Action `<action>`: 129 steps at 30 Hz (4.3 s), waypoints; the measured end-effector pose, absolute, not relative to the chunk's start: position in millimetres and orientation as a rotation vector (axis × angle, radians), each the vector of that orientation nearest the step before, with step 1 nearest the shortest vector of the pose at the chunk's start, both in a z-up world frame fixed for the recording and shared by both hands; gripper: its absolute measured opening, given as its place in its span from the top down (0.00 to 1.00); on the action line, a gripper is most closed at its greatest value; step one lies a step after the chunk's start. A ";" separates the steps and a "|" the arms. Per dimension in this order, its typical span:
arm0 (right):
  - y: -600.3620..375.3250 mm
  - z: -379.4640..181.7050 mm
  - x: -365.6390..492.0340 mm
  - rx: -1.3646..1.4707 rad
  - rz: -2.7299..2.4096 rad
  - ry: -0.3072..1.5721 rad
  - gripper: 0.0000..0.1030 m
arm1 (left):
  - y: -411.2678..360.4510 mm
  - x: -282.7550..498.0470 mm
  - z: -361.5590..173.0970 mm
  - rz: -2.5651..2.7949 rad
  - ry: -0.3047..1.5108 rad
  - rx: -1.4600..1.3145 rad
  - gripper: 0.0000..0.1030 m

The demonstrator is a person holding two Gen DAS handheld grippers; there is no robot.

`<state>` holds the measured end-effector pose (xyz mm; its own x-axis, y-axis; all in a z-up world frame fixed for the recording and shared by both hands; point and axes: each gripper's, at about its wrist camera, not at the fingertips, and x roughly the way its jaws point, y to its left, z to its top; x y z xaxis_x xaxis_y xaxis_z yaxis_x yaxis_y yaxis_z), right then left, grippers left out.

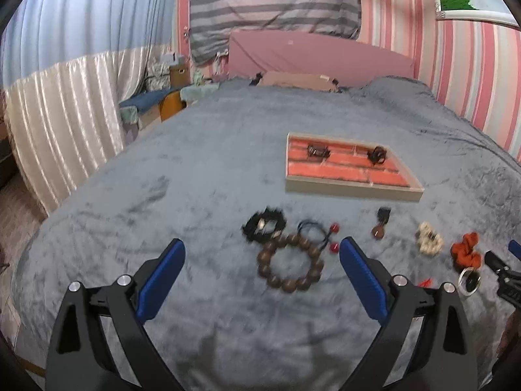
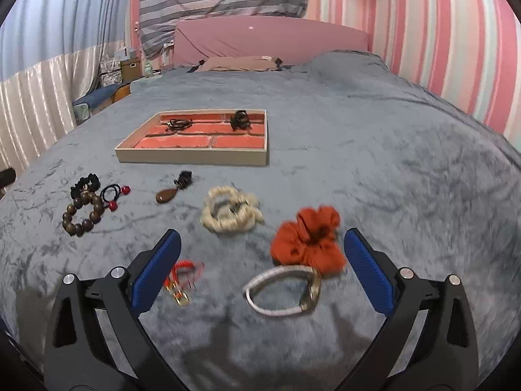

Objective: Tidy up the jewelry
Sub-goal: 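Withdraw both tools from the tray back toward the jewelry, then grasp the wooden bead bracelet with left tool while right tool grasps red cord charm, then carry both items into the tray and open both tools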

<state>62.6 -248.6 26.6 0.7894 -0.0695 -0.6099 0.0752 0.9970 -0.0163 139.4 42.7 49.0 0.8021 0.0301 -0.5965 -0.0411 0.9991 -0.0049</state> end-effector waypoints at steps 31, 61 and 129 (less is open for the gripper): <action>-185.6 -41.8 83.4 -0.024 -0.033 0.766 0.15 | 53.0 170.9 -35.0 -0.016 0.778 -0.015 0.09; -179.7 -65.9 121.5 0.009 0.046 0.885 0.79 | 61.5 249.0 -76.6 -0.058 0.917 -0.035 0.45; -228.9 28.1 375.5 0.099 0.039 0.733 0.94 | -55.1 436.7 26.5 -0.184 0.695 0.011 0.81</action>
